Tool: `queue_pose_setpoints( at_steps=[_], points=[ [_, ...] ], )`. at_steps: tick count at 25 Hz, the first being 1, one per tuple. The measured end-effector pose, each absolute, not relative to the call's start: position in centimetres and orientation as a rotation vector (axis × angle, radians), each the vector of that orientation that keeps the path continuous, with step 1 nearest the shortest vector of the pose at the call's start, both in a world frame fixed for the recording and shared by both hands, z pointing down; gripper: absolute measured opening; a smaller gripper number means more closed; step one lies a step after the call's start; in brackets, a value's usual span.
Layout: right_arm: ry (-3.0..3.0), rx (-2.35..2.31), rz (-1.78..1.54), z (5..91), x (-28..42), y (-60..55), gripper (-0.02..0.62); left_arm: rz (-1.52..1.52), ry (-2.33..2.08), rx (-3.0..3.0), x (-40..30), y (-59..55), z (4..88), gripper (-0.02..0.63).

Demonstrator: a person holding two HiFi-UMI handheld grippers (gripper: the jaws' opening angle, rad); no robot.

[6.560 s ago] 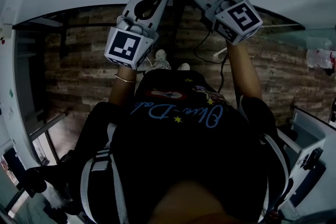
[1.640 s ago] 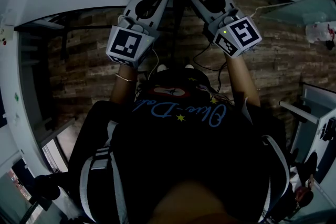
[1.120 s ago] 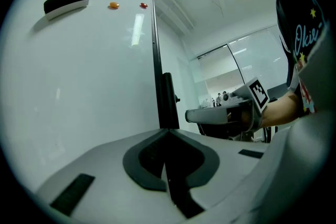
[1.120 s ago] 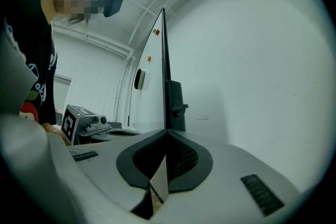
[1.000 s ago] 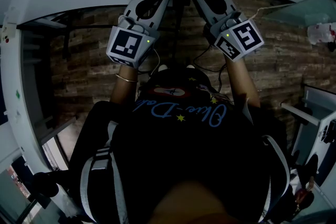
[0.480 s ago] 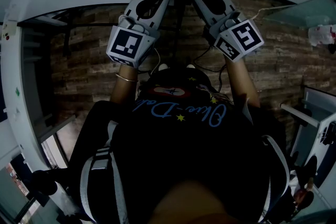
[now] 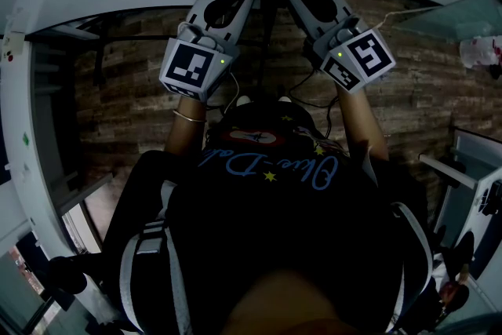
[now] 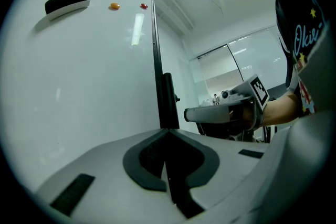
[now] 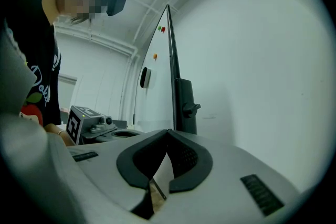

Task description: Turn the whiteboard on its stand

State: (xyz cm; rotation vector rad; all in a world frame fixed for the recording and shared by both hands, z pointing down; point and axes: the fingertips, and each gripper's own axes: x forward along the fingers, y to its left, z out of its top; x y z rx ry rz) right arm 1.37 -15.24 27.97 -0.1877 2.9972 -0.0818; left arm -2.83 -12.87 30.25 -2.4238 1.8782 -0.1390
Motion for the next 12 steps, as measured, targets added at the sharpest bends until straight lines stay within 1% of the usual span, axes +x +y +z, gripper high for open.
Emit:
queue_pose_setpoints(
  at_steps=[12],
  points=[
    [2.997, -0.205, -0.086, 28.1, 0.93, -15.36, 0.018, -0.137, 1.876, -2.431, -3.36, -12.97, 30.41, 0.021]
  ],
)
